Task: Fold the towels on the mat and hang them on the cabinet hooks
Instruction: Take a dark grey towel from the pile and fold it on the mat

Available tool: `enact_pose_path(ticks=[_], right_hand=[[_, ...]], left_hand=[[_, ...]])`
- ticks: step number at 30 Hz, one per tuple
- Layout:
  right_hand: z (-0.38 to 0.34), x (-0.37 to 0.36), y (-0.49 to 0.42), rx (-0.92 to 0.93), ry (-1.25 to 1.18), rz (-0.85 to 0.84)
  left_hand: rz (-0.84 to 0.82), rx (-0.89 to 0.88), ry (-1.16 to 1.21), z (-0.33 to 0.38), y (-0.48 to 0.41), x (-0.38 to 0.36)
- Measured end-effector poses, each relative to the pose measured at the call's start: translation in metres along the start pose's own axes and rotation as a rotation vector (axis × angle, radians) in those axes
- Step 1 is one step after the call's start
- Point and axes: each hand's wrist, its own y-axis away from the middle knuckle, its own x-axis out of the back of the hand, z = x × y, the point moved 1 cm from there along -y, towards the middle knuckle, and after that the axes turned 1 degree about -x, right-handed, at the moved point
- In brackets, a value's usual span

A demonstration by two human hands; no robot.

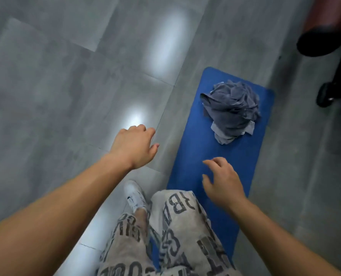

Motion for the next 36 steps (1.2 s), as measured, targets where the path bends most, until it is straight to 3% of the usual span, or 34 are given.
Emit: enact_pose_path(ticks=[10, 14, 20, 27, 30, 36], right_hand=[[0.057, 0.033, -0.149, -0.339, -0.331, 0.141], [0.111, 0.021, -0.237, -0.442, -0.448, 0.133], [0.206, -0.015, -0.370, -0.527, -0.713, 0.096], [0.283, -0.055, -0.462, -0.525, -0.750, 0.275], [0.305, -0.073, -0.481, -0.523, -0.721, 0.268], [0.320, -0.088, -0.487, -0.541, -0.717, 0.410]], left_hand=[[-0.056, -0.272, -0.124, 0.057, -0.280, 0.064], [-0.166, -0.301, -0.080, 0.096, -0.396, 0.026], [-0.481, -0.366, 0.088, 0.148, -0.518, -0.073], [-0.427, -0.421, 0.340, 0.197, -0.611, -0.144], [-0.499, -0.535, 0.512, 0.217, -0.633, -0.161], [-0.546, -0.820, 0.021, 0.227, -0.653, -0.171]])
